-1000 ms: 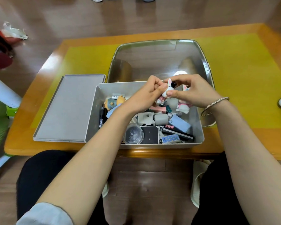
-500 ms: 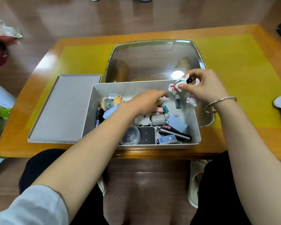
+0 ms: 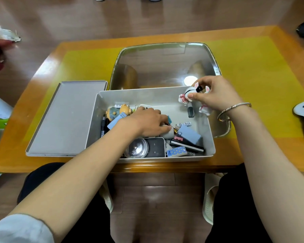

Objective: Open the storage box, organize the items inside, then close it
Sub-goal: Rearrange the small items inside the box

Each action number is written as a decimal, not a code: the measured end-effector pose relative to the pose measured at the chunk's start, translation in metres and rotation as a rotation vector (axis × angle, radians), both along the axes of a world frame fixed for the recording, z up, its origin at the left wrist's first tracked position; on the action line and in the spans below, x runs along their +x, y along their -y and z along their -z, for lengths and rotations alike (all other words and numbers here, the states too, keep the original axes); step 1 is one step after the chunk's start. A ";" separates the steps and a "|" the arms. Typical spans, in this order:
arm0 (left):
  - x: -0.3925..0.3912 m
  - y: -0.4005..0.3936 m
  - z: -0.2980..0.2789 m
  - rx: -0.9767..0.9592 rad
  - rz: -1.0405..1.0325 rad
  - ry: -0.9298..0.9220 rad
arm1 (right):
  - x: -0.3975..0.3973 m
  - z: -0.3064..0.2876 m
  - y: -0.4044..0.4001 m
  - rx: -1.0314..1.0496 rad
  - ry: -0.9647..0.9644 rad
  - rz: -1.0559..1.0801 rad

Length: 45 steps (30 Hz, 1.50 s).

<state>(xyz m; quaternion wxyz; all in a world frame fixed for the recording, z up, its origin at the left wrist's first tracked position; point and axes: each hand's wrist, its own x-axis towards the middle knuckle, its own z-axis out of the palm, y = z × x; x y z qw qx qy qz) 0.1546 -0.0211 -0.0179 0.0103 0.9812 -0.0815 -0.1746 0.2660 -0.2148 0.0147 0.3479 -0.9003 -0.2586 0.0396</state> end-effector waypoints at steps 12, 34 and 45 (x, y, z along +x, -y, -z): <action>0.005 0.004 0.011 -0.209 -0.025 0.169 | -0.003 0.009 -0.022 -0.047 0.031 0.012; 0.045 0.023 -0.005 -0.674 -0.272 0.286 | 0.007 0.012 -0.024 -0.049 -0.001 0.008; 0.042 0.027 0.002 -0.723 -0.296 0.300 | 0.004 0.010 -0.021 0.015 -0.136 0.040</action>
